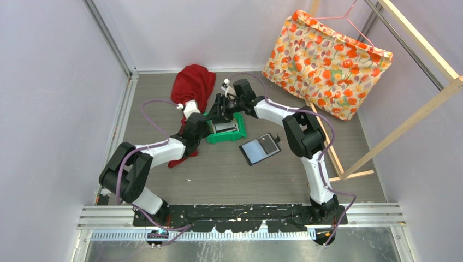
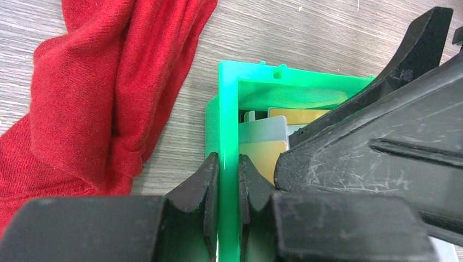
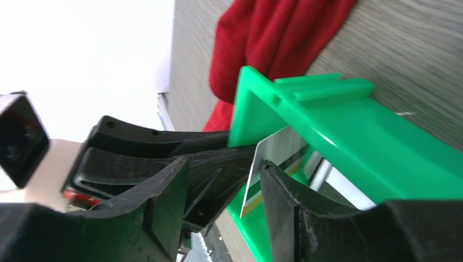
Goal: Put the credit cards into the card holder
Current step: Pick up the credit card from the storage box.
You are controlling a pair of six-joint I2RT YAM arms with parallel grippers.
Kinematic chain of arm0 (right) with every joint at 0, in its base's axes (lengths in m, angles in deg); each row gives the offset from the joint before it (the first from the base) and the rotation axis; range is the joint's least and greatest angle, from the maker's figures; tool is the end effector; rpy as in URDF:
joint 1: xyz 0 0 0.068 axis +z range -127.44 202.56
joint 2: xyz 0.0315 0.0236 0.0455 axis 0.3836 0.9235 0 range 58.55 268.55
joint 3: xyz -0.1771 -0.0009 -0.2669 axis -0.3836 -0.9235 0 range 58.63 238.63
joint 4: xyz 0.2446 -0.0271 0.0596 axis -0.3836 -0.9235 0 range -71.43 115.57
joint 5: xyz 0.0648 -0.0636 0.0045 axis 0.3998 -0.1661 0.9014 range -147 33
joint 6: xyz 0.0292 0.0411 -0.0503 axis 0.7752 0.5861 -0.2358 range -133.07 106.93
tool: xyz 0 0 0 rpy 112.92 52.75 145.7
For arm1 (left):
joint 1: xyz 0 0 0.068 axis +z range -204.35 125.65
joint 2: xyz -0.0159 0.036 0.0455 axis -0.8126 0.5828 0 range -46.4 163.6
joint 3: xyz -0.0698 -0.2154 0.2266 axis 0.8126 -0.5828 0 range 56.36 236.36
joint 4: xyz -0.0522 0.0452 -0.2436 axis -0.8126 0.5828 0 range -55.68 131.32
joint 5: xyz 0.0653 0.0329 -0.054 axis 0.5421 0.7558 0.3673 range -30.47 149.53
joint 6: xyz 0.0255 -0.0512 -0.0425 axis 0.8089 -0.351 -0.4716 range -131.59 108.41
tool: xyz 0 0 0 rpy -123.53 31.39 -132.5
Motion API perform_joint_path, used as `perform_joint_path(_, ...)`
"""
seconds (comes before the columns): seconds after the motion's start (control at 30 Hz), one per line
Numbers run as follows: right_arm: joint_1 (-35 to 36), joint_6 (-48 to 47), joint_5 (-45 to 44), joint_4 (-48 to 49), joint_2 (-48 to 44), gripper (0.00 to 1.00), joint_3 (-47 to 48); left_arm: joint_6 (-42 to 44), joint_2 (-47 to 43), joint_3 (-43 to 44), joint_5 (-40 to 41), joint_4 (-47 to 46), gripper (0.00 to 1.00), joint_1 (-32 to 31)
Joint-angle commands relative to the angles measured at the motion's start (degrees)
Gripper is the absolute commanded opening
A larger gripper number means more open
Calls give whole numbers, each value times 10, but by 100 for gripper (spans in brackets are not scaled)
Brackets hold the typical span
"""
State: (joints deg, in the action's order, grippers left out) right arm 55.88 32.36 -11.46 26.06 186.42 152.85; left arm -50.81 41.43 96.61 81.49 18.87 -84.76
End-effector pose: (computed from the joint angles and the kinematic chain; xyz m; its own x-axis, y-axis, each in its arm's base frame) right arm 0.4267 0.3306 0.2166 -0.9505 -0.0277 -0.3094 -0.2948 0.3944 0.8704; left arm 0.2875 -0.1434 0.2239 -0.4796 -0.3985 -0.7818 -0.1379 0.9141 -0.3813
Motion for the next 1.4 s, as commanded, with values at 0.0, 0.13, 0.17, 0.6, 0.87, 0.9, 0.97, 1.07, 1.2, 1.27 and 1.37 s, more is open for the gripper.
perform_joint_path(0.0, 3, -78, -55, -130, -14, 55, 46, -14, -18, 2, -7, -32, 0, -4)
perform_joint_path(0.13, 2, -114, -87, -180, -7, 49, 56, -17, -18, 0, -8, -34, 0, -4)
perform_joint_path(0.17, 2, -114, -87, -181, -6, 48, 55, -17, -17, 0, -8, -34, 0, -4)
perform_joint_path(0.6, -8, -155, -109, -211, -11, 1, 81, -13, -30, -4, -11, -34, 1, -3)
perform_joint_path(0.87, -43, -216, -35, -222, -50, 1, 80, -5, -73, -10, -35, -19, 38, 3)
perform_joint_path(0.9, -44, -236, -28, -229, -53, 1, 81, -1, -80, -9, -39, -14, 44, 3)
perform_joint_path(0.97, -48, -256, -5, -235, -57, 1, 79, 9, -95, -7, -47, -3, 55, 4)
perform_joint_path(1.07, -59, -282, 34, -237, -62, 1, 79, 26, -124, -6, -59, 11, 67, 5)
perform_joint_path(1.2, -76, -308, 106, -242, -62, 1, 94, 42, -161, -14, -136, 22, 74, 29)
perform_joint_path(1.27, -84, -322, 133, -249, -63, 1, 102, 48, -178, -24, -220, 15, 75, 57)
perform_joint_path(1.37, -92, -350, 164, -264, -65, 1, 108, 47, -189, -44, -403, -31, 75, 122)
